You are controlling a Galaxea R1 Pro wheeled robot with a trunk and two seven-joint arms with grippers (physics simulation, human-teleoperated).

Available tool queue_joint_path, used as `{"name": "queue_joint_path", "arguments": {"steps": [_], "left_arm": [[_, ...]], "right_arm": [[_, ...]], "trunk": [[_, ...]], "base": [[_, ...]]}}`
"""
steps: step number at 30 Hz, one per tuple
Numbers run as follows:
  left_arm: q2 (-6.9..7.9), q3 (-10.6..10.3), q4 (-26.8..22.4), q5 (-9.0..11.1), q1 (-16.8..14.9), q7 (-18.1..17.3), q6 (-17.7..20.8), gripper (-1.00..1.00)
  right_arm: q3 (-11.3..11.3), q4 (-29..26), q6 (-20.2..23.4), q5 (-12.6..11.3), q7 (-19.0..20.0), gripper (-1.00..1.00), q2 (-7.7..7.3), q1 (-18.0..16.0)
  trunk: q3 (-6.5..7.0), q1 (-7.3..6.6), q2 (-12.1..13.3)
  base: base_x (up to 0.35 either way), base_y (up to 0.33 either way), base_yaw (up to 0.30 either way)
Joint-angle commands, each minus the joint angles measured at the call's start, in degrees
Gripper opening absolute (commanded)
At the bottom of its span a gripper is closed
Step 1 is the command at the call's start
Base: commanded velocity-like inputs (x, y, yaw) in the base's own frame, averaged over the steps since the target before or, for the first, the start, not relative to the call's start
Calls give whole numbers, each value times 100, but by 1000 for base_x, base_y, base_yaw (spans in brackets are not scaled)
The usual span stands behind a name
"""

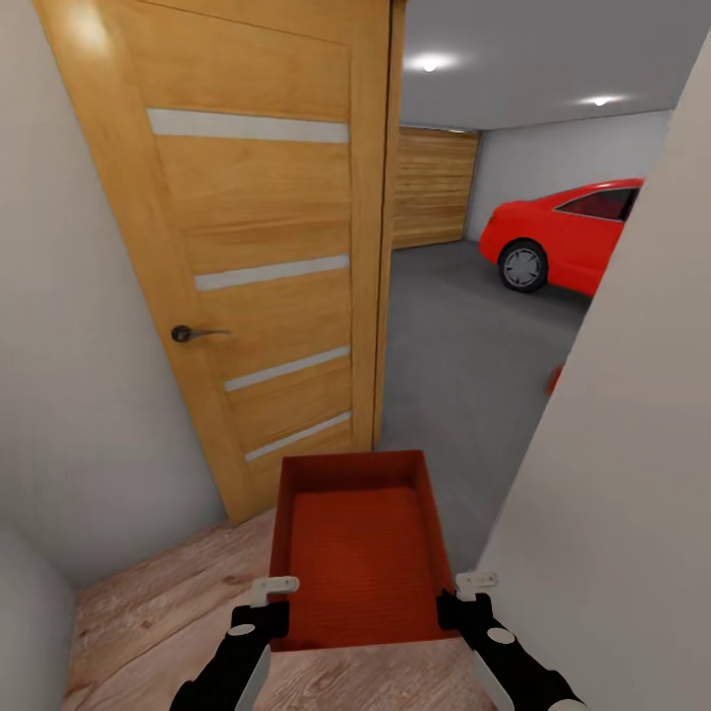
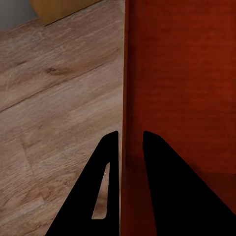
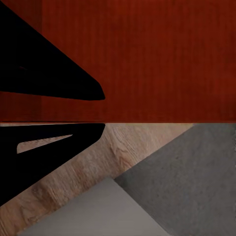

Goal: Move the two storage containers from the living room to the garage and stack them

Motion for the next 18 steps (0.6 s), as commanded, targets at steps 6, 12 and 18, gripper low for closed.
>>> {"name": "queue_joint_path", "arguments": {"steps": [6, 12, 18], "left_arm": [[-6, 22, -95, -125, -4, 21, 46, -100], [-6, 22, -95, -125, -4, 21, 46, -100], [-6, 19, -96, -125, -2, 21, 48, -100]], "right_arm": [[188, 19, -22, -56, 2, -100, -23, -3], [188, 19, -22, -56, 2, -100, -23, -3], [188, 19, -22, -56, 2, -100, -23, -3]], "trunk": [[-12, 5, -12], [-12, 5, -12], [-12, 5, -12]], "base": [[129, 252, 0], [102, 259, 0], [28, 71, 0]]}}
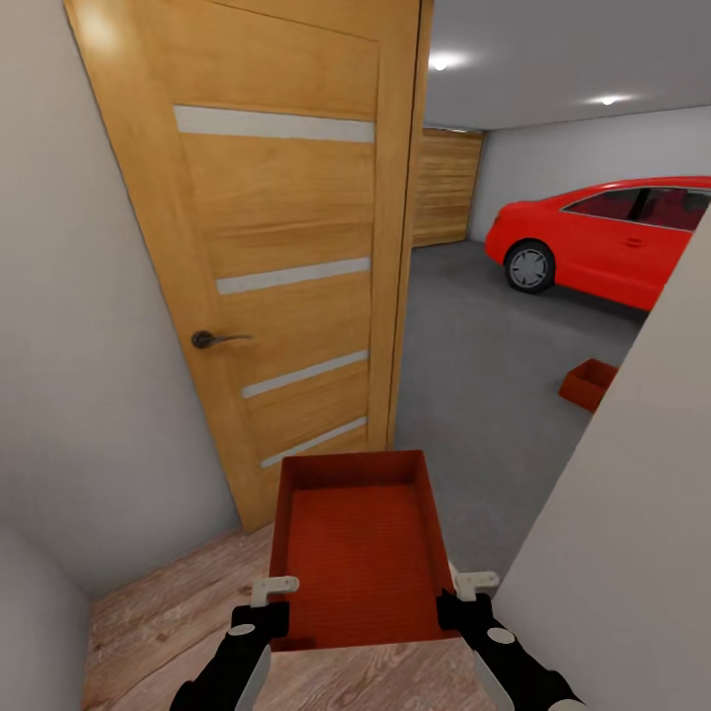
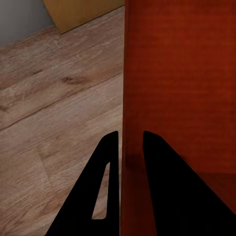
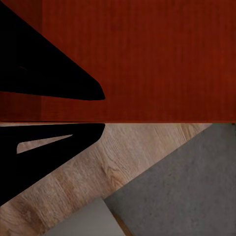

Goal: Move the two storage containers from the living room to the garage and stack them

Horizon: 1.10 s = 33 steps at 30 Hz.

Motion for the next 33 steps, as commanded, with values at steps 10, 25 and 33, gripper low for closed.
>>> {"name": "queue_joint_path", "arguments": {"steps": [10, 25, 33], "left_arm": [[-6, 16, -90, -125, -9, 21, 53, -100], [-6, 15, -88, -126, -4, 21, 53, -100], [-6, 15, -88, -126, -5, 21, 53, -100]], "right_arm": [[191, 20, -21, -64, 1, -100, -24, -3], [191, 20, -21, -64, 1, -100, -24, -3], [191, 20, -21, -64, 1, -100, -24, -3]], "trunk": [[-12, 3, -12], [-12, 3, -12], [-12, 3, -12]], "base": [[1, 210, 0], [93, 45, 0], [324, 0, 0]]}}
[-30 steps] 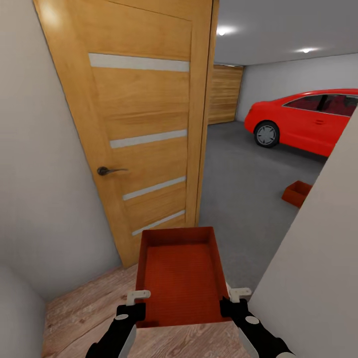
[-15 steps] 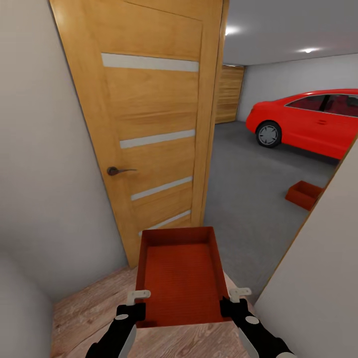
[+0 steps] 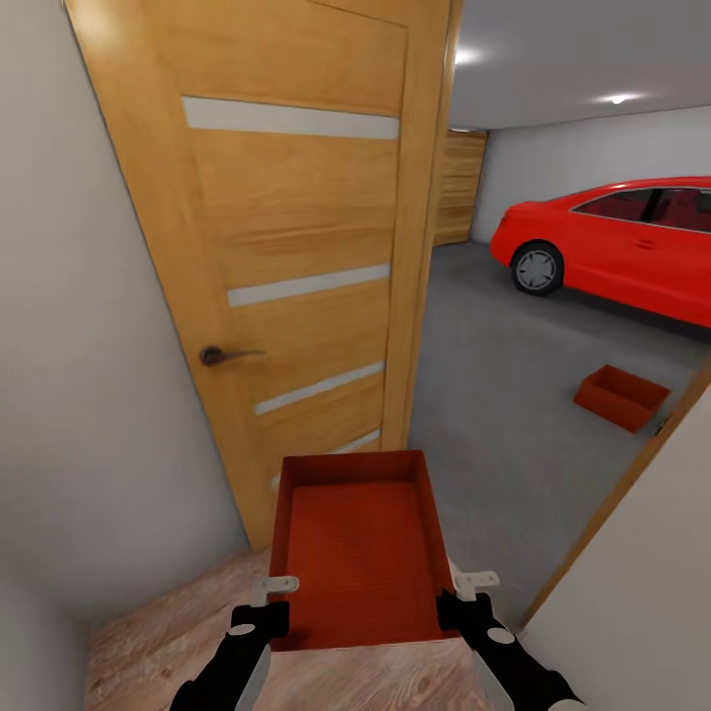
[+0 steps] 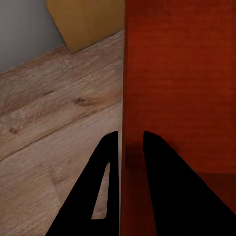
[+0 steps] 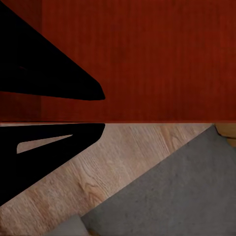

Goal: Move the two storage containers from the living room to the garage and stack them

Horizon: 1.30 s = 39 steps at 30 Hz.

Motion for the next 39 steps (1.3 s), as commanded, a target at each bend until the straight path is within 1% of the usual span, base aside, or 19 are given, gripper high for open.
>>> {"name": "queue_joint_path", "arguments": {"steps": [1, 4, 12, 39], "left_arm": [[-7, 19, -79, -123, -7, 21, 46, -100], [-7, 19, -80, -123, -9, 21, 46, -100], [-7, 19, -80, -123, -6, 21, 46, -100], [-7, 19, -79, -123, -8, 21, 46, -100]], "right_arm": [[188, 20, -21, -47, 0, -100, -24, -3], [188, 20, -21, -47, 0, -100, -24, -3], [188, 20, -21, -47, 0, -100, -24, -3], [188, 20, -21, -47, 0, -100, -24, -3]], "trunk": [[-12, 6, -12], [-12, 6, -12], [-12, 6, -12], [-12, 6, -12]], "base": [[322, 0, 0], [154, 0, 0], [4, 0, -45], [0, 0, -284]]}}
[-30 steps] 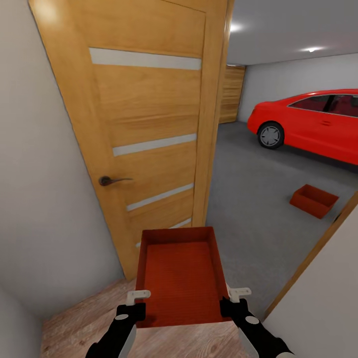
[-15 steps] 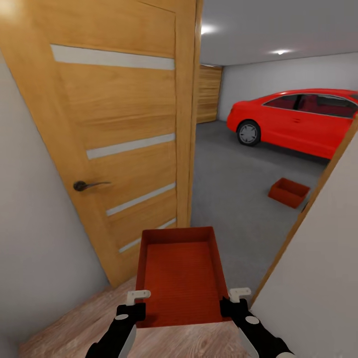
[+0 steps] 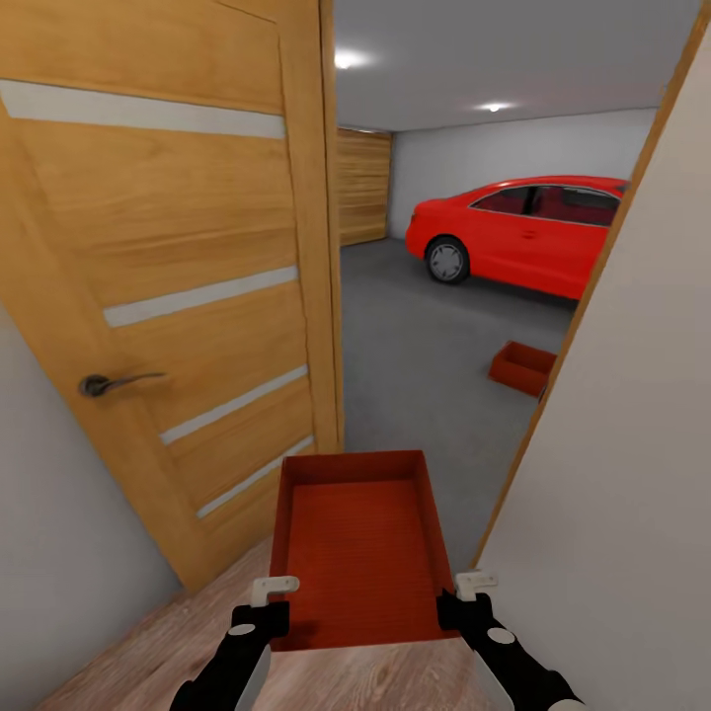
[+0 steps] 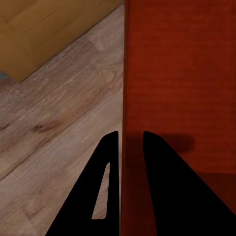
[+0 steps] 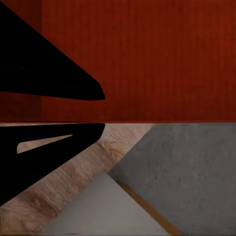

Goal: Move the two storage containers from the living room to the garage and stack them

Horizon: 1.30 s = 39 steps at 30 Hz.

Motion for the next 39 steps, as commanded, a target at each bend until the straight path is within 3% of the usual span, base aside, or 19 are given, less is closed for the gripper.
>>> {"name": "queue_joint_path", "arguments": {"steps": [1, 7, 29, 39], "left_arm": [[-6, 20, -84, -122, -5, 21, 48, -100], [-6, 20, -84, -122, -5, 21, 48, -100], [-6, 20, -84, -122, -7, 21, 48, -100], [-6, 15, -85, -122, -4, 21, 48, -100]], "right_arm": [[186, 23, -22, -43, 2, -100, -22, -5], [186, 23, -22, -43, 2, -100, -22, -5], [186, 23, -31, -43, 8, -100, -22, -5], [187, 23, -31, -43, 9, -100, -22, -5]], "trunk": [[-12, 3, -13], [-12, 3, -13], [-12, 3, -13], [-12, 3, -13]], "base": [[0, 0, -251], [0, 0, -154], [0, 4, -3], [41, 264, 0]]}}
